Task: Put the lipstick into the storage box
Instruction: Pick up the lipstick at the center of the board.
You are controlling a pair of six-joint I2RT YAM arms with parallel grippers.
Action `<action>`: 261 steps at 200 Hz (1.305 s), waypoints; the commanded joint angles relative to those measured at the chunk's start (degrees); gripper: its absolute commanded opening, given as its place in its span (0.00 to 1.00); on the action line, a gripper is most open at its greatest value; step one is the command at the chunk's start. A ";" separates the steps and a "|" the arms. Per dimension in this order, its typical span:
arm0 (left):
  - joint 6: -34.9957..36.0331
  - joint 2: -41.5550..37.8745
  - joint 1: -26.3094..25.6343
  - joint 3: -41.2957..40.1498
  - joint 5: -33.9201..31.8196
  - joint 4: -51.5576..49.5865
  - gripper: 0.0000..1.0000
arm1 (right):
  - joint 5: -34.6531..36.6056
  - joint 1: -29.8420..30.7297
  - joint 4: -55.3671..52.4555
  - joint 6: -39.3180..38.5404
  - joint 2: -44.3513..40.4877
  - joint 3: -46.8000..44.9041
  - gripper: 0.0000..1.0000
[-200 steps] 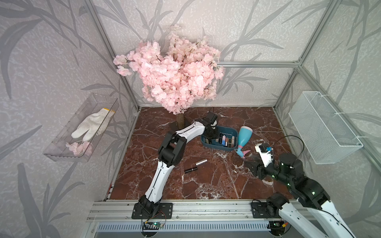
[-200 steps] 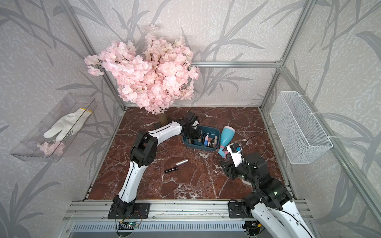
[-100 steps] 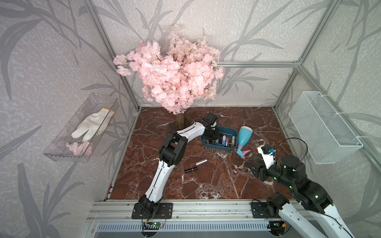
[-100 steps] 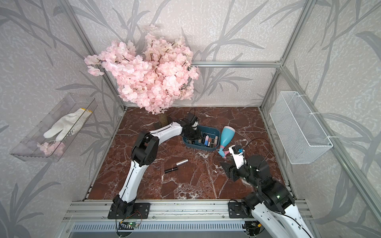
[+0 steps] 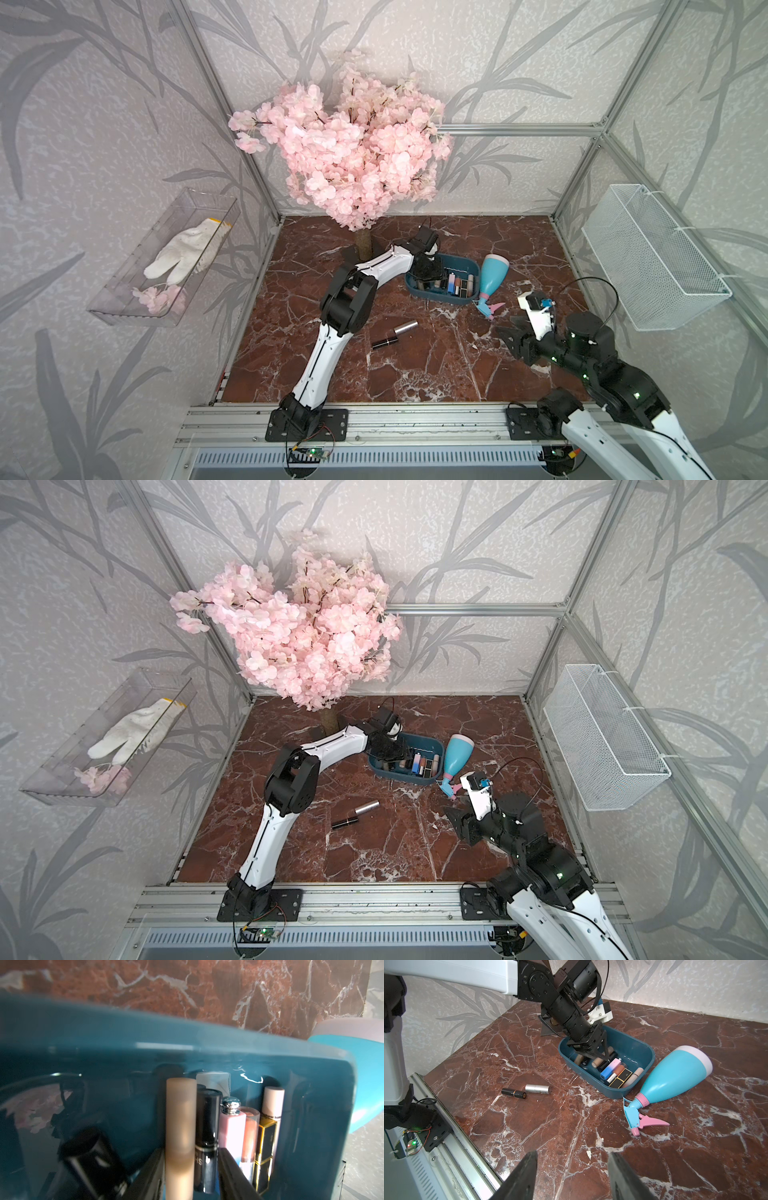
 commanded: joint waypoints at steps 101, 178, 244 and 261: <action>5.28 -41.25 -4.35 -29.99 -12.80 4.25 0.48 | -15.91 0.24 19.76 -6.55 22.90 2.57 0.59; 9.47 -78.51 -4.43 -64.61 -18.45 13.00 0.59 | -23.81 4.12 22.16 -20.25 43.50 12.48 0.59; 5.48 -102.26 -4.15 -76.83 -30.77 8.84 1.00 | -28.47 11.35 9.00 -50.42 60.17 22.81 0.59; 4.61 -104.92 -3.98 -76.98 -32.93 5.56 1.00 | -27.49 13.22 3.47 -57.59 65.25 27.07 0.58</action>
